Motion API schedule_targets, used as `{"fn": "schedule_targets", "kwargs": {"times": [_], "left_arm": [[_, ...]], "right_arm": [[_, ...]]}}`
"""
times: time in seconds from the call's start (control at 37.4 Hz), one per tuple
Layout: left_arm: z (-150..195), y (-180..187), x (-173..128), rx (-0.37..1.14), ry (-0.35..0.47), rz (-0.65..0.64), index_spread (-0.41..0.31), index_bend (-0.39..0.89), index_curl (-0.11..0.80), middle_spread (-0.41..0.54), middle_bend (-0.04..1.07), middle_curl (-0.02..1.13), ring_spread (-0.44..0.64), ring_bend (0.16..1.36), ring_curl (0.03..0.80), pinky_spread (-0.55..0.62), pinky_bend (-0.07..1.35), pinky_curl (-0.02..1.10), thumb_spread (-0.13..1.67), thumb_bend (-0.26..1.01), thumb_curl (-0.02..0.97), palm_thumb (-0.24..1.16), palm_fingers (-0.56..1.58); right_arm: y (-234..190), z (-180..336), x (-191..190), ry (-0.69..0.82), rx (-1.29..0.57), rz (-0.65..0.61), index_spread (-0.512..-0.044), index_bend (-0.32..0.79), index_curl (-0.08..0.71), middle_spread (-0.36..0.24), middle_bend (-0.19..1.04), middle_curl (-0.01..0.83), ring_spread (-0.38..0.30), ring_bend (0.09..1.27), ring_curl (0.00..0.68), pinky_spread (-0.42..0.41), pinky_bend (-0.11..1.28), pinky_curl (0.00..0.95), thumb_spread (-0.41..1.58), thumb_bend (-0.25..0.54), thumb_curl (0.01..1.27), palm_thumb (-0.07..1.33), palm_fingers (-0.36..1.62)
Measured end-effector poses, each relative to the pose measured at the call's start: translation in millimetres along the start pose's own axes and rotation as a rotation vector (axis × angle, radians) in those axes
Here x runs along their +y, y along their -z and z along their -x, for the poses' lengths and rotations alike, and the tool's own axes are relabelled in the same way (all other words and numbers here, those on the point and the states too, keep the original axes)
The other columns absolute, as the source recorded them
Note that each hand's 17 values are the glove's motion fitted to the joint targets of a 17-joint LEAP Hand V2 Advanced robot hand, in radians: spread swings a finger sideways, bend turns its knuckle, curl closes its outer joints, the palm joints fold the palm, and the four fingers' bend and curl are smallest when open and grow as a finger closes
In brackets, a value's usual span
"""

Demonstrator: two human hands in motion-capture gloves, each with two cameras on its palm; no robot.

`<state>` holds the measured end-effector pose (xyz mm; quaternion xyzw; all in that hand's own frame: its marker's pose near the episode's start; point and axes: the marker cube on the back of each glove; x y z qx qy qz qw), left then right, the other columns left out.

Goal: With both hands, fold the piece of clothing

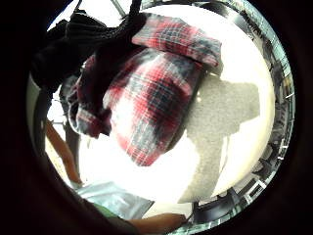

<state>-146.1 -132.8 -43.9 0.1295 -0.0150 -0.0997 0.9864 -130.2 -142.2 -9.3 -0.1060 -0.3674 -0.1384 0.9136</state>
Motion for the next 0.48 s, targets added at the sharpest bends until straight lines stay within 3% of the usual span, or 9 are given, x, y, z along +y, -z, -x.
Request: {"fn": "schedule_targets", "kwargs": {"times": [0.03,0.16,0.27,0.48], "left_arm": [[-3.5,1.5,-0.1,-0.002,-0.005,-0.008,-0.139,0.15,0.366,-0.109,0.16,0.34,0.00,0.51,0.345,0.19,0.27,0.42,1.57,0.09,0.301,0.63,0.63],[-34.4,4.7,1.7,-0.013,-0.056,-0.051,-0.138,0.15,0.364,-0.109,0.16,0.34,0.00,0.51,0.344,0.19,0.27,0.42,1.57,0.09,0.305,0.63,0.63],[-65.7,2.1,15.6,0.016,-0.086,-0.043,-0.142,0.15,0.362,-0.108,0.17,0.34,0.00,0.51,0.344,0.20,0.26,0.42,1.57,0.09,0.307,0.63,0.63],[-94.3,-25.1,34.9,0.052,-0.133,0.026,-0.143,0.15,0.360,-0.108,0.16,0.34,0.01,0.50,0.344,0.20,0.26,0.42,1.56,0.09,0.311,0.62,0.62]], "right_arm": [[7.8,-12.7,-1.5,-0.013,0.092,-0.058,-0.314,0.09,0.198,-0.106,0.32,0.431,-0.085,0.56,0.415,0.107,0.46,0.411,1.18,-0.029,0.35,0.53,0.57],[74.1,-75.3,21.3,-0.191,0.508,-0.285,-0.324,0.21,0.250,-0.087,0.33,0.427,-0.035,0.39,0.353,0.174,0.36,0.372,1.27,-0.014,0.33,0.51,0.51],[101.6,-98.5,48.1,-0.282,0.576,-0.284,-0.335,0.22,0.280,-0.081,0.31,0.419,-0.008,0.32,0.335,0.204,0.31,0.359,1.31,-0.011,0.32,0.50,0.48],[107.2,-111.7,64.9,-0.309,0.628,-0.293,-0.352,0.20,0.317,-0.069,0.22,0.392,0.038,0.21,0.298,0.240,0.29,0.347,1.36,-0.019,0.30,0.47,0.41]]}}
